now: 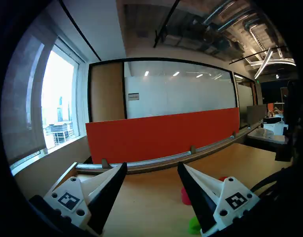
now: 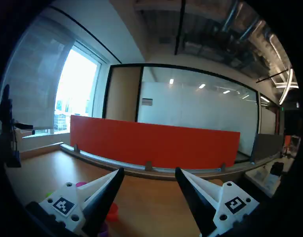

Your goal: Pour water

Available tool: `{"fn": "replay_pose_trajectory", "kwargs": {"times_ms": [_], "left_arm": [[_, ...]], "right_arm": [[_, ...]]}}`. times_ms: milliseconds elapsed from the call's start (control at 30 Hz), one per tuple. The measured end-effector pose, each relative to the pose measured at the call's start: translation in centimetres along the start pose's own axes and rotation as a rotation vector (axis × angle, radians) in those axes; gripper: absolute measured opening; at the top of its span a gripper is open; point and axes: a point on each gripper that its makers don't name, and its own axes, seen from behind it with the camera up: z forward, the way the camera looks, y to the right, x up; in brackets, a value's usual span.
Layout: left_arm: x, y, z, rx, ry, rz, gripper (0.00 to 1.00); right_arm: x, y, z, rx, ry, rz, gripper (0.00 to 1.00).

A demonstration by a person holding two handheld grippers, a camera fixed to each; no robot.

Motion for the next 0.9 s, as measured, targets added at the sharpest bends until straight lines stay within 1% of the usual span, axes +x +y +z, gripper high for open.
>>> {"fn": "replay_pose_trajectory", "kwargs": {"times_ms": [67,267,467,600,900], "left_arm": [[-0.1,0.0,0.1,-0.01,-0.006,0.009,0.94],[-0.3,0.2,0.4,-0.042,-0.022,0.059,0.94],[-0.3,0.7,0.5,-0.091,-0.039,0.117,0.94],[-1.0,1.4,0.7,-0.133,-0.066,0.147,0.94],[-2.6,3.3,1.1,-0.244,-0.126,0.188,0.95]], "right_arm": [[0.1,-0.3,0.1,0.015,-0.001,-0.014,1.0],[0.0,-1.0,0.3,0.073,-0.028,-0.073,1.0],[-0.5,-1.9,0.4,0.152,-0.056,-0.167,1.0],[-0.8,-2.4,0.5,0.196,-0.076,-0.216,1.0],[-1.7,-4.0,0.7,0.302,-0.121,-0.276,1.0]]}}
